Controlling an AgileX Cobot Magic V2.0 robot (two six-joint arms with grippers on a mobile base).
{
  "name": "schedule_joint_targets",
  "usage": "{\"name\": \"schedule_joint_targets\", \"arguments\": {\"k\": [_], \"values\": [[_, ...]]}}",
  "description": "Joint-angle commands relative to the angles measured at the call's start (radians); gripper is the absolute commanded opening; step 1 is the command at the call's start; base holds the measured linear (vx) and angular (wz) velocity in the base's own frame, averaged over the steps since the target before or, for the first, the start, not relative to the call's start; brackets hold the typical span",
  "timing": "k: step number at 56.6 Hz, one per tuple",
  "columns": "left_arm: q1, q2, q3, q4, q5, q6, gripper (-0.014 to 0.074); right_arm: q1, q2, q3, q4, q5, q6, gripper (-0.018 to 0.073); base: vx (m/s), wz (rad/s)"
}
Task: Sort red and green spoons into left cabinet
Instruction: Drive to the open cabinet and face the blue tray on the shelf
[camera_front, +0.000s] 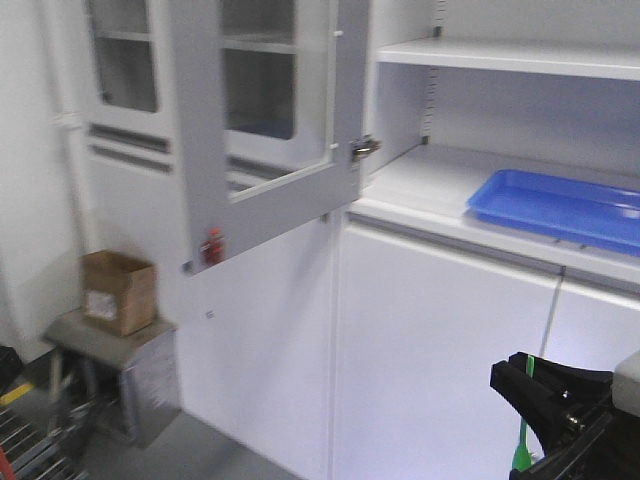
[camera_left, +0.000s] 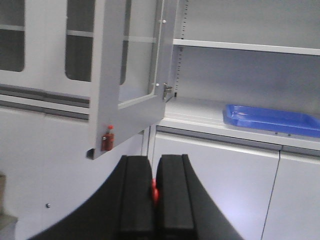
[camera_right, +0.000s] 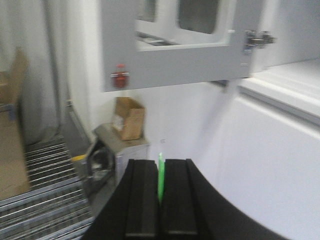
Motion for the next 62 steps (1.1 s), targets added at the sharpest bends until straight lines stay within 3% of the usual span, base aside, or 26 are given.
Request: {"name": "schedule_joint_targets", "arguments": {"k": [1, 33, 62], "values": [[-0.003, -0.002, -0.031, 0.002, -0.083, 0.003, 0.0, -0.001, -0.012, -0.03, 0.022, -0.066, -0.002, -0.0006, 0.5, -0.58], [-0.003, -0.005, -0.031, 0.002, -0.061, 0.003, 0.0, -0.001, -0.01, -0.03, 0.022, -0.067, -0.002, -0.0006, 0.43, -0.52], [-0.003, -0.005, -0.031, 0.002, -0.061, 0.003, 0.0, -0.001, -0.01, -0.03, 0.022, -0.067, -0.002, -0.0006, 0.28, -0.26]]}}
